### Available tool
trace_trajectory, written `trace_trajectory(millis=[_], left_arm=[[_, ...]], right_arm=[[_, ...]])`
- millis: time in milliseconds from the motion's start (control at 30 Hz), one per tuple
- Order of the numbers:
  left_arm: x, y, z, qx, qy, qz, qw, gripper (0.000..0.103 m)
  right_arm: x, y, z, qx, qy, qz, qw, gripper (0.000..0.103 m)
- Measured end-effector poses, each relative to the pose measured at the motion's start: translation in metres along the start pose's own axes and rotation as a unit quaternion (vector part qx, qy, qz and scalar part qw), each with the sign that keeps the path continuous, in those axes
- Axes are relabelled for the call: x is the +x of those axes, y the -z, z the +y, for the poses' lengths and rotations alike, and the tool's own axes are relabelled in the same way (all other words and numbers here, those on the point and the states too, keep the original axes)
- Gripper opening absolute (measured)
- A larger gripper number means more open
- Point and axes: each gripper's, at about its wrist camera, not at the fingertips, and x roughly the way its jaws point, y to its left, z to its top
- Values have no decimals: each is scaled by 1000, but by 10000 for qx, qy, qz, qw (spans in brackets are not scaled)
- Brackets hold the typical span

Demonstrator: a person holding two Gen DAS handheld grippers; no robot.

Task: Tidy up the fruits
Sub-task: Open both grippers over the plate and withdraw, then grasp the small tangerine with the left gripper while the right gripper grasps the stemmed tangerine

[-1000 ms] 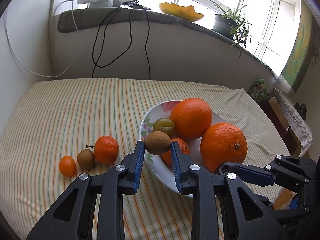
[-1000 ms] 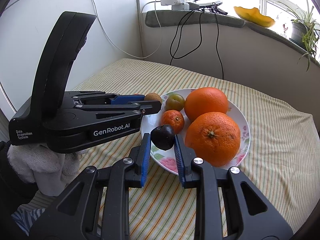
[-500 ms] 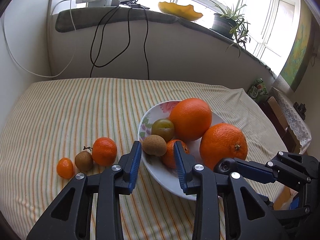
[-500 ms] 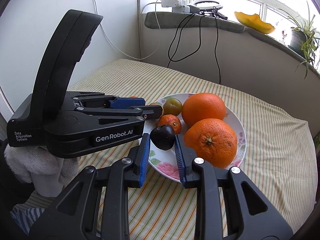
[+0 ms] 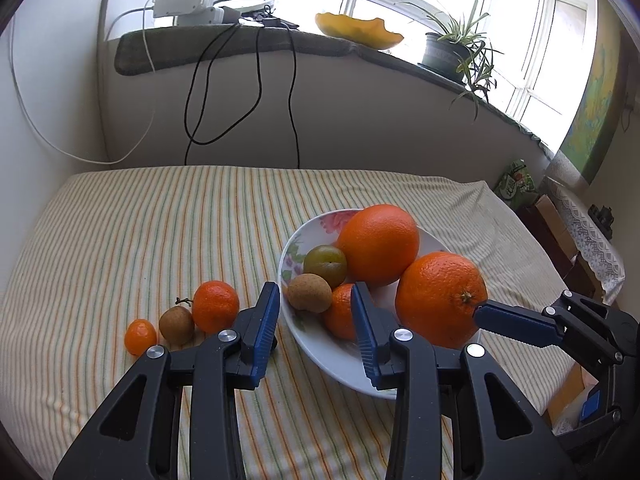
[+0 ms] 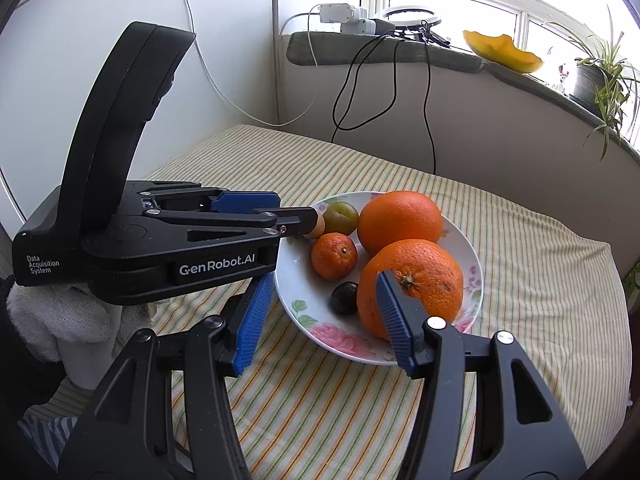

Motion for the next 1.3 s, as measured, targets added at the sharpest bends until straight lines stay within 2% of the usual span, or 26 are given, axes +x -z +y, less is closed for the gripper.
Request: trace_trajectory(millis=[267,533,1000,1300], left_arm=[[-11,-1,3,-41,-21,-100,9999,35],[-24,0,16,-103,-95,-184,9997,35],[-46,5,69,-320,-431,-238,9983,35],[-52,17,101,-583,-451,-185,9971,35]], right_arm=[[-8,-1,4,11,-6,-68,10000,57],[-10,-2,14,-16,-203,-86,9998,57],[3,-9,40,-129,-706,36,9974,57],[15,-21,43,-211,-1015,196,9944,57]])
